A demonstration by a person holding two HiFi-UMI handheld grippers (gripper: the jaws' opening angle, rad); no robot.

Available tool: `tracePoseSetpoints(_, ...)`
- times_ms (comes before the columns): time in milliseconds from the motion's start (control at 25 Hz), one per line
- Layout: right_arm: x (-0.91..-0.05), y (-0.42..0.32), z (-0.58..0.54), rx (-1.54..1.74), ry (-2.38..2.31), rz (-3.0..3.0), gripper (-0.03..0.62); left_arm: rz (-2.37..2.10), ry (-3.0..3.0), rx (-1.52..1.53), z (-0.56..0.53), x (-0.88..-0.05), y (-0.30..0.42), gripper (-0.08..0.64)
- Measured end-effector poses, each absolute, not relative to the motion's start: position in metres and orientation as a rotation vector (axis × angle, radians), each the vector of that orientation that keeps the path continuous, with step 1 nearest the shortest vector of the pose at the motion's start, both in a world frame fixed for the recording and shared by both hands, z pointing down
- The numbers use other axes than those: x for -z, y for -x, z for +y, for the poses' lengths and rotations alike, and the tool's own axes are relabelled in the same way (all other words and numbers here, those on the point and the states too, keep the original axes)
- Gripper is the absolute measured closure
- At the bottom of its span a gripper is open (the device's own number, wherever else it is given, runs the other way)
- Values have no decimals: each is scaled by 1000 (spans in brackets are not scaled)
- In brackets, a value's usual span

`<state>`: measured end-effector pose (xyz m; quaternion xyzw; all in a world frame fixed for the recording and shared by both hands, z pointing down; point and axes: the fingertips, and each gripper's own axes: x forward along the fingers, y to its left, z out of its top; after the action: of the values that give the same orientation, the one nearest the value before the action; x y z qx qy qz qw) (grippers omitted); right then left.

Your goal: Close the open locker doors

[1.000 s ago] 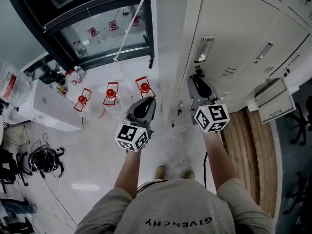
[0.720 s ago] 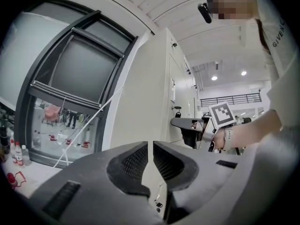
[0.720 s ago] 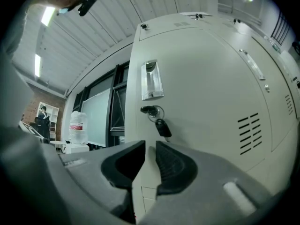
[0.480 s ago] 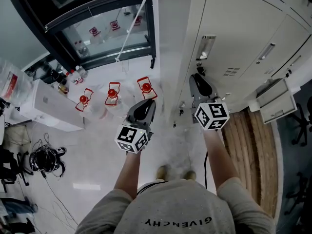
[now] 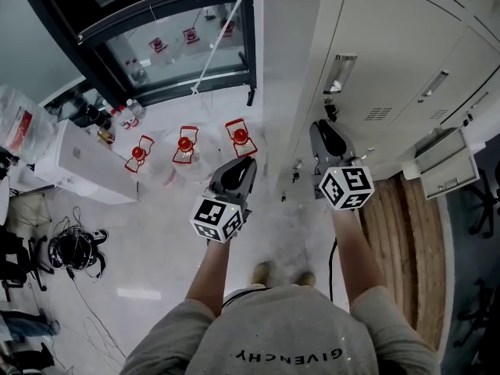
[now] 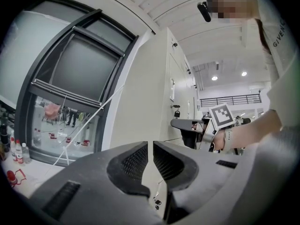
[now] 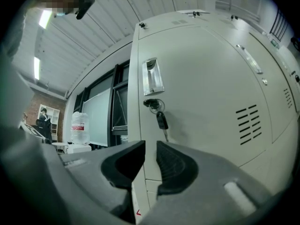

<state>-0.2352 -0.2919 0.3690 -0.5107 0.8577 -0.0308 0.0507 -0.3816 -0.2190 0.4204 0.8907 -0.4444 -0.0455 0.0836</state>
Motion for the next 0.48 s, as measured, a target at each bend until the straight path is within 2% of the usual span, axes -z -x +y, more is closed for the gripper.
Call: tracePoseSetpoints(480, -386, 204, -246, 119, 1588, 2609, 538, -1168, -2714, 146, -213, -422, 333, 529)
